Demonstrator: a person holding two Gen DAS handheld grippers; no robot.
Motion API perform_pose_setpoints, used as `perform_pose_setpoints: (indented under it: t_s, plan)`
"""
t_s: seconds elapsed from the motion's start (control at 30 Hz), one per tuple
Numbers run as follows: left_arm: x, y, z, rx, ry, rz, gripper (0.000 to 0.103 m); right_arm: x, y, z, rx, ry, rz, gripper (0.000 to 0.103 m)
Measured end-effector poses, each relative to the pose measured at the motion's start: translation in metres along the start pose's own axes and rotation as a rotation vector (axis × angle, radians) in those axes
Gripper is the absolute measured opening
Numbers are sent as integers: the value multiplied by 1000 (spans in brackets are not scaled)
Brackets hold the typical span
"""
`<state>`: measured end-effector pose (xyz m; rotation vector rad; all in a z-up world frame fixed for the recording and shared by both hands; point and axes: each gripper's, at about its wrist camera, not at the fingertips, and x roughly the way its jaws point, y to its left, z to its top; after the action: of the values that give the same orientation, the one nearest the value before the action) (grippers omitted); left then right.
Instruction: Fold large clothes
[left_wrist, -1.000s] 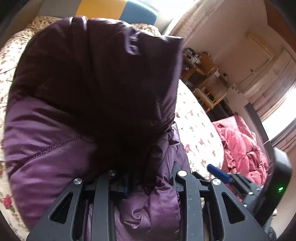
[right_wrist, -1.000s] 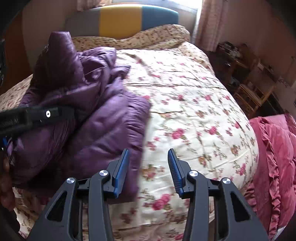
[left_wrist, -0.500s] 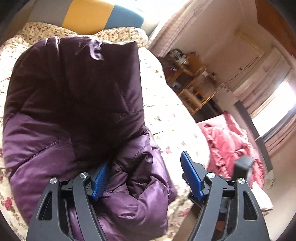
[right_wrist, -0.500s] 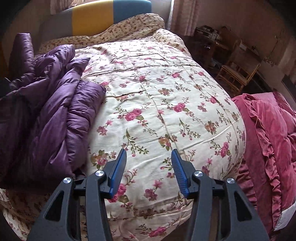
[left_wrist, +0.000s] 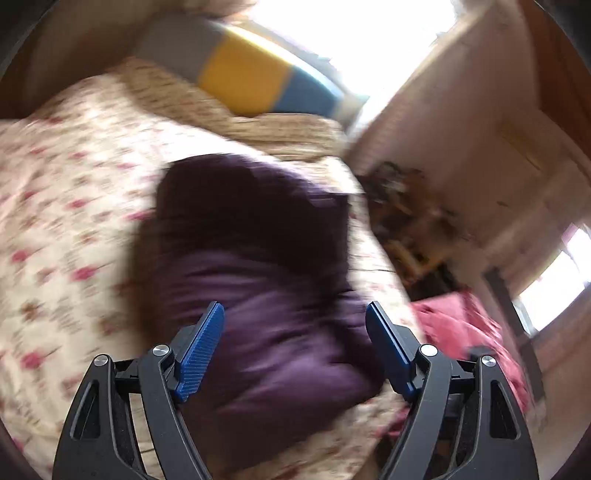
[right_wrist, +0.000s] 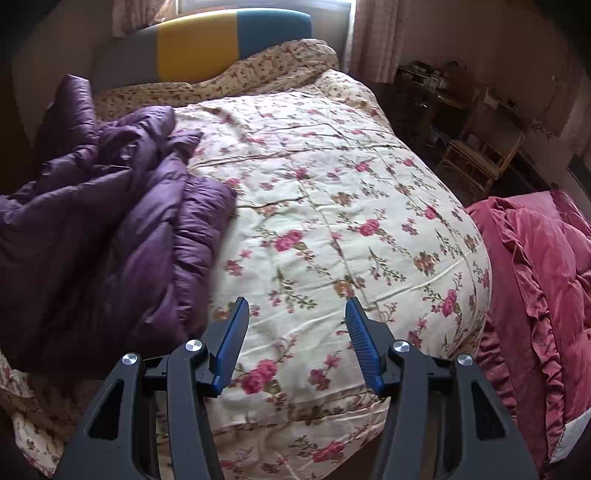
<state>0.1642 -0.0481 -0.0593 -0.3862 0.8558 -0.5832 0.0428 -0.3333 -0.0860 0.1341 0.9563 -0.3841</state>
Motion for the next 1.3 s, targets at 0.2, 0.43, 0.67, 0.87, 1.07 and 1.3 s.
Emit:
perform_pose_setpoints:
  t_s: [0.2,0.43,0.67,0.87,1.07,1.3]
  plan:
    - [2,55,-31,-74,50,148,74,-20,32,3,-46,-26,71,54]
    - [10,54,-49,-60,73,178,67,-42,64,4,-72,-44,133,54]
    - [20,35,-57,-27,80,187,66,-55,89,8,-105,-55,160,54]
    - [20,26,-59,3,84,206,61,-60,105,10,-119,-58,170,54]
    - [27,20,-57,29,97,220,58,-61,109,13,-103,-58,171,54]
    - [32,17,-52,54,107,223,58,-43,113,8,-112,22,93,54]
